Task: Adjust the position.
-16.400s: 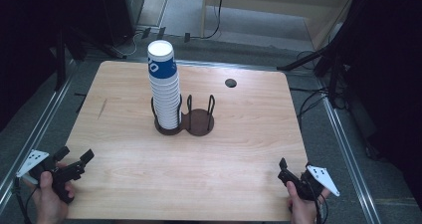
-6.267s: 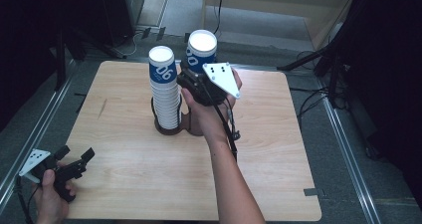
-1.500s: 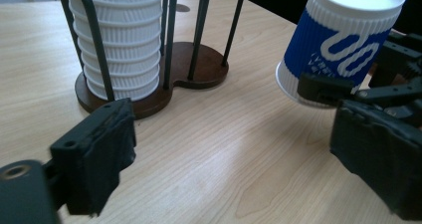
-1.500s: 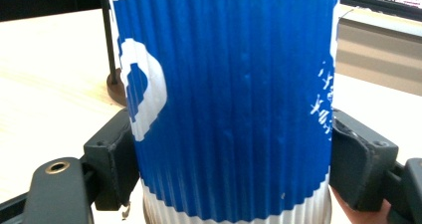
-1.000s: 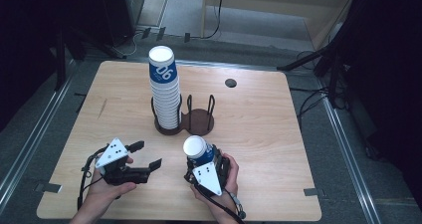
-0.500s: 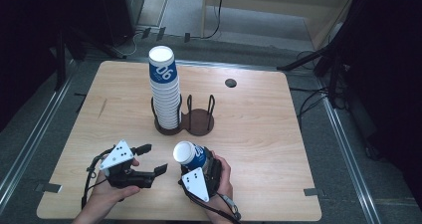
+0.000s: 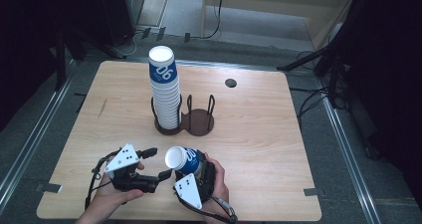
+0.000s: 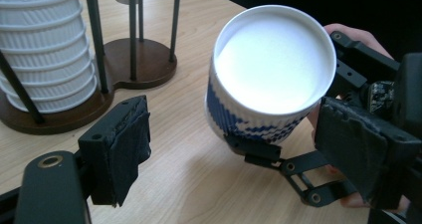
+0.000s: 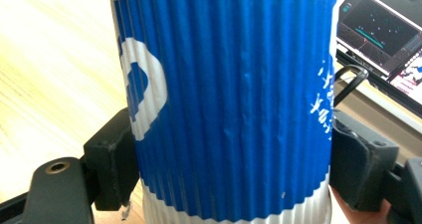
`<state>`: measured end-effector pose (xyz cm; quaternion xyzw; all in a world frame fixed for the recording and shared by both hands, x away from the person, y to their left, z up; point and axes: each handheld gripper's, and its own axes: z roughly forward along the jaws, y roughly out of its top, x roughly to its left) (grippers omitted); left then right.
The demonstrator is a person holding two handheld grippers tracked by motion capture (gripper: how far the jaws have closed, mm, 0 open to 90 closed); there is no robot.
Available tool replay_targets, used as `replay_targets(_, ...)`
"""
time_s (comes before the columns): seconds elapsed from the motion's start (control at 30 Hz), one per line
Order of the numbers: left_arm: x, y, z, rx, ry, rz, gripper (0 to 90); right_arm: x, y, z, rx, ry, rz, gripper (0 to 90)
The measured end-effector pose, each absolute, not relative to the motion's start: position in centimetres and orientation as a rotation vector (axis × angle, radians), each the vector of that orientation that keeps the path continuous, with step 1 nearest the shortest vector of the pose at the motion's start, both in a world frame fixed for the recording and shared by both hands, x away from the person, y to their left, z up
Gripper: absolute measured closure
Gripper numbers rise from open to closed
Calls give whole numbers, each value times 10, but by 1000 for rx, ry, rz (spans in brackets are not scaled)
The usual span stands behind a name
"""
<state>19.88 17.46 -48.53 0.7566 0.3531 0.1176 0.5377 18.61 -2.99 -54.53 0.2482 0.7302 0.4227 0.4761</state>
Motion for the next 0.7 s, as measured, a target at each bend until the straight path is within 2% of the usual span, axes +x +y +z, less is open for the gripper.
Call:
replay_targets(0.63,197,167,-486,1854,788,212,160,176,-18,-550,460,1824,1031,190)
replay_targets(0.7,196,167,-486,1859,792,222,233,174,-17,-552,448,1832,1034,189)
